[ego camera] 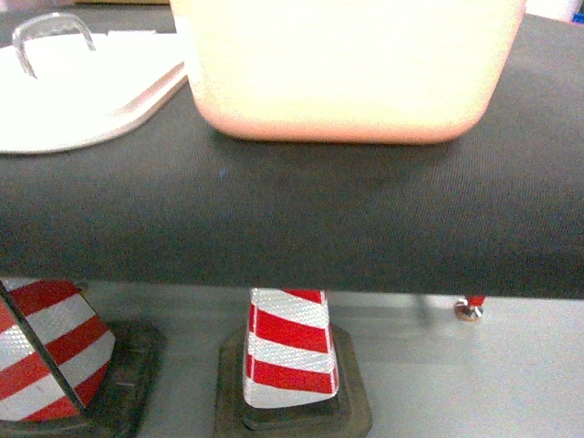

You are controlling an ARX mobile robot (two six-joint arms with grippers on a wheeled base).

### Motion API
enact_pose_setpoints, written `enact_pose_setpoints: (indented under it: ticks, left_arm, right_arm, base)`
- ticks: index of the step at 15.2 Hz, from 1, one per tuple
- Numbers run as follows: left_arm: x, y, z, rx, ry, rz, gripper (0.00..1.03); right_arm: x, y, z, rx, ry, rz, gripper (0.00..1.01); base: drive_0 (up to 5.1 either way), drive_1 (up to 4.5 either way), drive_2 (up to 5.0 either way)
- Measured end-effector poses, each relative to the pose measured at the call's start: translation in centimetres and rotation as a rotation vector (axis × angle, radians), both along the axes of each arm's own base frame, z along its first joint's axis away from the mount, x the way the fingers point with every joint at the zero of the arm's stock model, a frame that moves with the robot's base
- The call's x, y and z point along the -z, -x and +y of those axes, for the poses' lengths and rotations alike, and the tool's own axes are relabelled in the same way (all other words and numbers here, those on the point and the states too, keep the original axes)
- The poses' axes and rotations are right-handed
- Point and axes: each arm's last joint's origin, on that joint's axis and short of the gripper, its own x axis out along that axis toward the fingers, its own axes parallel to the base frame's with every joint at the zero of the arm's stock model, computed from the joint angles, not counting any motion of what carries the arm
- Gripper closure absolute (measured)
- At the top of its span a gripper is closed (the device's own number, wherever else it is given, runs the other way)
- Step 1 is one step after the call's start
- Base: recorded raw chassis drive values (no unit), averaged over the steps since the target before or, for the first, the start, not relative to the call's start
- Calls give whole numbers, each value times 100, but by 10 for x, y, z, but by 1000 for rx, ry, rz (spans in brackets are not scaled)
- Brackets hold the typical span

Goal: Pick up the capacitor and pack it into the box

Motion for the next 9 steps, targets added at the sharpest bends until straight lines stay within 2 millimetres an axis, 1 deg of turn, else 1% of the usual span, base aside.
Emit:
enact_pose_setpoints:
  ticks: [9]
  left_arm:
    - [-1,0,0,0,0,-8,59]
  right_arm:
    - [-1,0,0,1,-1,-7,3]
  base:
    - [0,0,0]
